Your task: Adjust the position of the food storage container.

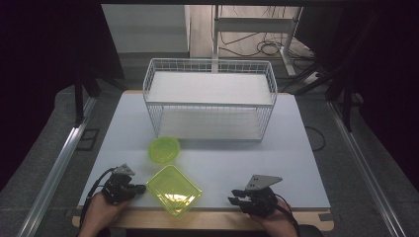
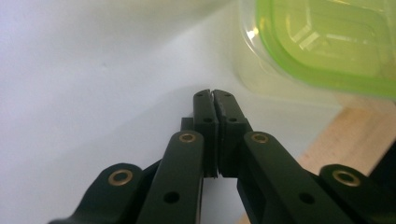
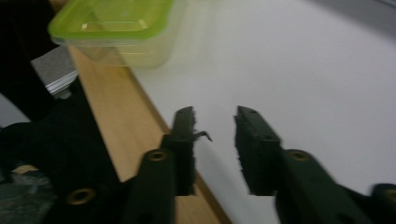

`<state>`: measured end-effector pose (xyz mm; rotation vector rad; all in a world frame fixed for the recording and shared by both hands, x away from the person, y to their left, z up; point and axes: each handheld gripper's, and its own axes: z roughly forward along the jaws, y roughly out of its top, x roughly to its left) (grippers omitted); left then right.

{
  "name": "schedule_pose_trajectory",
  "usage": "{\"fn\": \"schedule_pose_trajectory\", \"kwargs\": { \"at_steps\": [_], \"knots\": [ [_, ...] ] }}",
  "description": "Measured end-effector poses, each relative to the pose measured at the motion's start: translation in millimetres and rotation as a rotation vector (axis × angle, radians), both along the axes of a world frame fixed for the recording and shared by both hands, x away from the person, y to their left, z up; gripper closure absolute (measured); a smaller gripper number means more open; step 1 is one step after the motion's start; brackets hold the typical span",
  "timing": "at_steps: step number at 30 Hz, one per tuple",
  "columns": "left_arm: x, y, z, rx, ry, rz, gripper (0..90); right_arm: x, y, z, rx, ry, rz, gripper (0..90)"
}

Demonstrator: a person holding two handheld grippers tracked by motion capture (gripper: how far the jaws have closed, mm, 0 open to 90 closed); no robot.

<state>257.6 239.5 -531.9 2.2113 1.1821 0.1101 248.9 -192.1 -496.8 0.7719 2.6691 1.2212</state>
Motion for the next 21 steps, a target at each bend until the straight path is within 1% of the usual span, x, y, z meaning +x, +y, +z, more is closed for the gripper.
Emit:
{"fn": "schedule_pose_trajectory", "kwargs": {
  "at_steps": [1, 2, 3, 4, 5, 6, 7, 8, 9, 11, 12, 13, 14, 16, 17, 18, 20, 21],
  "knots": [
    [6.5, -1.8, 0.7, 0.007, -0.002, -0.003, 88.8, -2.1, 9.9, -1.3, -0.005, 0.018, 0.029, 85.2],
    [8.6, -3.1, 0.7, 0.005, -0.008, -0.001, 88.6, -3.1, 13.3, -1.6, -0.005, 0.025, 0.041, 87.2],
    [10.1, -4.0, 0.6, 0.007, -0.007, -0.010, 88.6, -4.4, 18.1, -2.0, -0.006, 0.030, 0.055, 88.7],
    [10.1, -4.0, 0.6, 0.007, -0.007, -0.010, 88.6, -4.4, 18.1, -2.0, -0.006, 0.030, 0.055, 88.7],
    [10.4, -5.7, 0.5, 0.000, -0.011, -0.014, 88.6, -5.7, 23.3, -2.0, -0.007, 0.039, 0.069, 88.8],
    [9.4, -7.9, 1.2, 0.000, -0.014, -0.024, 88.4, -7.7, 36.3, -2.8, -0.017, 0.048, 0.106, 88.8],
    [8.6, -8.8, 2.5, -0.003, -0.022, -0.026, 88.3, -8.1, 40.8, -3.5, -0.020, 0.050, 0.117, 88.8],
    [8.6, -8.8, 2.5, -0.003, -0.022, -0.026, 88.2, -8.1, 40.8, -3.5, -0.020, 0.050, 0.117, 88.8],
    [7.8, -8.7, 4.6, -0.029, -0.030, -0.024, 88.3, -8.6, 54.2, -6.3, -0.032, 0.057, 0.149, 88.8],
    [7.6, -7.8, 6.0, -0.038, -0.042, -0.022, 88.3, -8.6, 63.9, -8.3, -0.040, 0.060, 0.166, 88.7],
    [7.7, -7.5, 5.9, -0.046, -0.041, -0.021, 88.3, -8.6, 69.1, -9.2, -0.040, 0.062, 0.172, 88.6],
    [7.7, -7.5, 5.9, -0.046, -0.041, -0.021, 88.3, -8.6, 69.1, -9.2, -0.040, 0.062, 0.172, 88.6],
    [8.0, -7.4, 4.8, -0.061, -0.038, -0.020, 88.3, -8.0, 79.5, -11.2, -0.047, 0.067, 0.195, 88.3],
    [8.1, -8.5, 4.2, -0.061, -0.035, -0.025, 88.4, -8.3, 86.4, -13.1, -0.052, 0.072, 0.200, 88.2],
    [8.1, -8.5, 4.2, -0.061, -0.035, -0.025, 88.4, -8.3, 86.4, -13.1, -0.052, 0.072, 0.200, 88.2],
    [8.0, -10.3, 4.3, -0.062, -0.033, -0.034, 88.4, -7.4, 92.2, -15.5, -0.048, 0.077, 0.204, 88.0],
    [7.9, -11.7, 4.3, -0.066, -0.034, -0.038, 88.5, -7.1, 93.3, -16.0, -0.043, 0.079, 0.202, 87.7],
    [8.0, -15.5, 4.5, -0.062, -0.036, -0.049, 88.4, -5.8, 94.1, -16.8, -0.039, 0.080, 0.195, 87.2]
  ]
}}
